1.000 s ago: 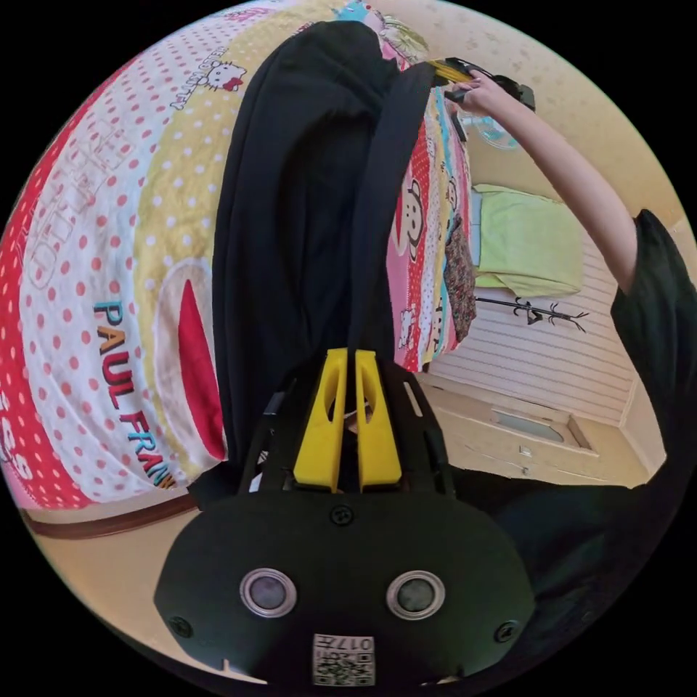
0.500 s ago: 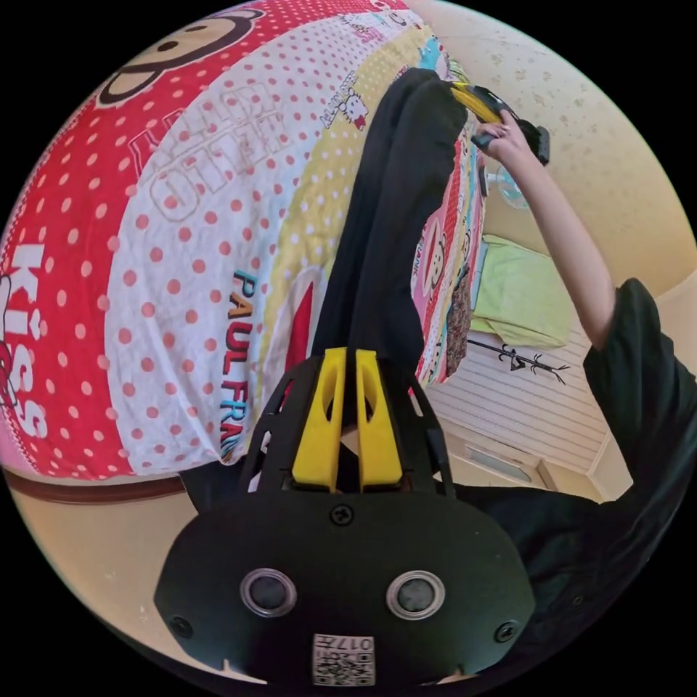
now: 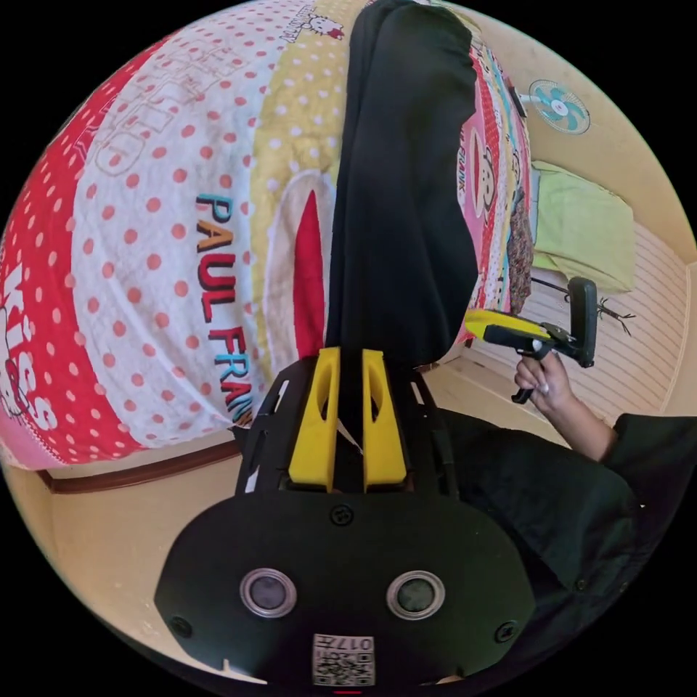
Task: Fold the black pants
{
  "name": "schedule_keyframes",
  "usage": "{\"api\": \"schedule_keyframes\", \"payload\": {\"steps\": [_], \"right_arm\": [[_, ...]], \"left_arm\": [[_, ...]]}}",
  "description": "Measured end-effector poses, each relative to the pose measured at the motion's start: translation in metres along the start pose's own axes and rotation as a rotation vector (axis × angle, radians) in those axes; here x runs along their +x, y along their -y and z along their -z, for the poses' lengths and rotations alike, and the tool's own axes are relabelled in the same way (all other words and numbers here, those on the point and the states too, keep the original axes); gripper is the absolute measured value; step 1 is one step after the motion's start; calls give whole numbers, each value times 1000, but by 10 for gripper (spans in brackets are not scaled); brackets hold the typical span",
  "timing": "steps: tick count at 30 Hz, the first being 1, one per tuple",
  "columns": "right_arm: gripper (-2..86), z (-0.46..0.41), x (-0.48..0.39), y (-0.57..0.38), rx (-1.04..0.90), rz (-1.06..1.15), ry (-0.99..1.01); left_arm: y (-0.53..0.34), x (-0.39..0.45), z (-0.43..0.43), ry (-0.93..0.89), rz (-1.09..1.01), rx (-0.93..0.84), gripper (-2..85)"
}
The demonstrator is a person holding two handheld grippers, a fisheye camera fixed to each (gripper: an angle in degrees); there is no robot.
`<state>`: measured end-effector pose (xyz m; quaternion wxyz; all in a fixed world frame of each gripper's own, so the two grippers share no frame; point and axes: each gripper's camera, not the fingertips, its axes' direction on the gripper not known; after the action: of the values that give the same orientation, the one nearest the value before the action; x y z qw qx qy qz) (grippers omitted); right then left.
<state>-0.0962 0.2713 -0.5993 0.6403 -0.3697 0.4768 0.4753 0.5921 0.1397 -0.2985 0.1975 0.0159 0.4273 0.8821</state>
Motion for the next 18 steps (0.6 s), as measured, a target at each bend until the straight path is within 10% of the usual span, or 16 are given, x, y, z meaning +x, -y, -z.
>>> {"api": "schedule_keyframes", "payload": {"steps": [18], "right_arm": [[46,29,36,-5,62,-115,73]], "left_arm": [[-10,34,18,112,118,76,68]]}}
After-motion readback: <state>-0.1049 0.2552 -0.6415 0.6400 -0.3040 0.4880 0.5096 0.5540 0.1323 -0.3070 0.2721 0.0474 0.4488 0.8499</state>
